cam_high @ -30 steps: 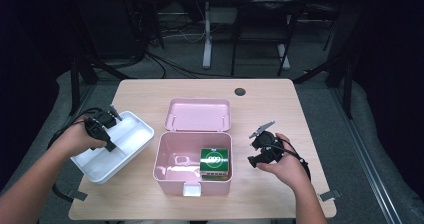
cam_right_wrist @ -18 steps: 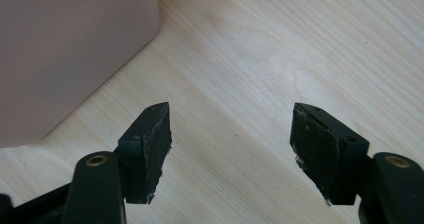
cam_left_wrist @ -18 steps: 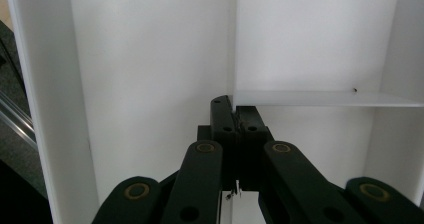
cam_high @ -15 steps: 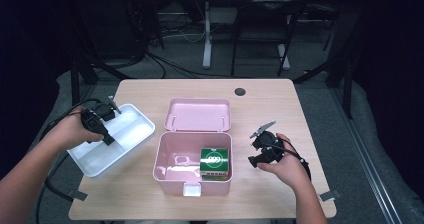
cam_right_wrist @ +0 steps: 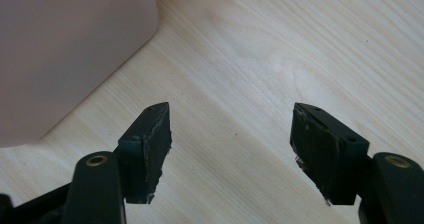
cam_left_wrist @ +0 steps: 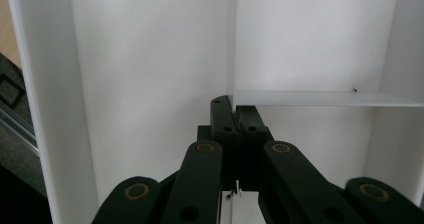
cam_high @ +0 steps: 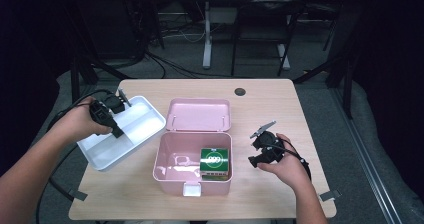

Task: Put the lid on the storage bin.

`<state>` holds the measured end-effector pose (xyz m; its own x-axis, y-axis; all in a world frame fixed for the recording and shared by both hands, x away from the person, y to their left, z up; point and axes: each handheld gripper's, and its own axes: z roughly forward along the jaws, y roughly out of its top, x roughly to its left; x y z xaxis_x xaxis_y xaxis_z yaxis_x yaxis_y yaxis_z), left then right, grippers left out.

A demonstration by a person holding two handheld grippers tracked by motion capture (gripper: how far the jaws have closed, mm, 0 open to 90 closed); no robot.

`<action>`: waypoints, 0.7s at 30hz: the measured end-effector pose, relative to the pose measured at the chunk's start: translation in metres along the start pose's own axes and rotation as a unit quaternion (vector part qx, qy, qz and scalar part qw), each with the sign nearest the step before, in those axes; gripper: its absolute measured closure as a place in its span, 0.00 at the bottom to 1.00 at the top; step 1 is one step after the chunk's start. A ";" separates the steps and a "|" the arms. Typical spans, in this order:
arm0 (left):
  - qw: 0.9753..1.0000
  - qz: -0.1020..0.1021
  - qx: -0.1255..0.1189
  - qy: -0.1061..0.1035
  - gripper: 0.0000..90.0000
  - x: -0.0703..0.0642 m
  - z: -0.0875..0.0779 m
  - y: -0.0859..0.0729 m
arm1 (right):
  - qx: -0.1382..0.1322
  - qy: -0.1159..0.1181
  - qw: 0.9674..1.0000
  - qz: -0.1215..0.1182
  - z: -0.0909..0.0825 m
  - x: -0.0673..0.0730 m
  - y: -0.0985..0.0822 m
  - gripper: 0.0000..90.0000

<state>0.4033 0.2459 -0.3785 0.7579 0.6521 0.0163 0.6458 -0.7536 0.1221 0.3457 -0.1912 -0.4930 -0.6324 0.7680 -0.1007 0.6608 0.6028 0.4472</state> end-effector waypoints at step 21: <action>0.978 0.207 0.010 -0.004 0.99 -0.058 -0.005 0.045 | 0.010 0.004 1.000 0.000 0.001 -0.002 -0.001 0.36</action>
<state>0.3878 0.1750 -0.3688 0.9556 0.2902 0.0516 0.2851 -0.9545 0.0880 0.3466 -0.1926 -0.4937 -0.6358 0.7662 -0.0937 0.6682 0.6071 0.4301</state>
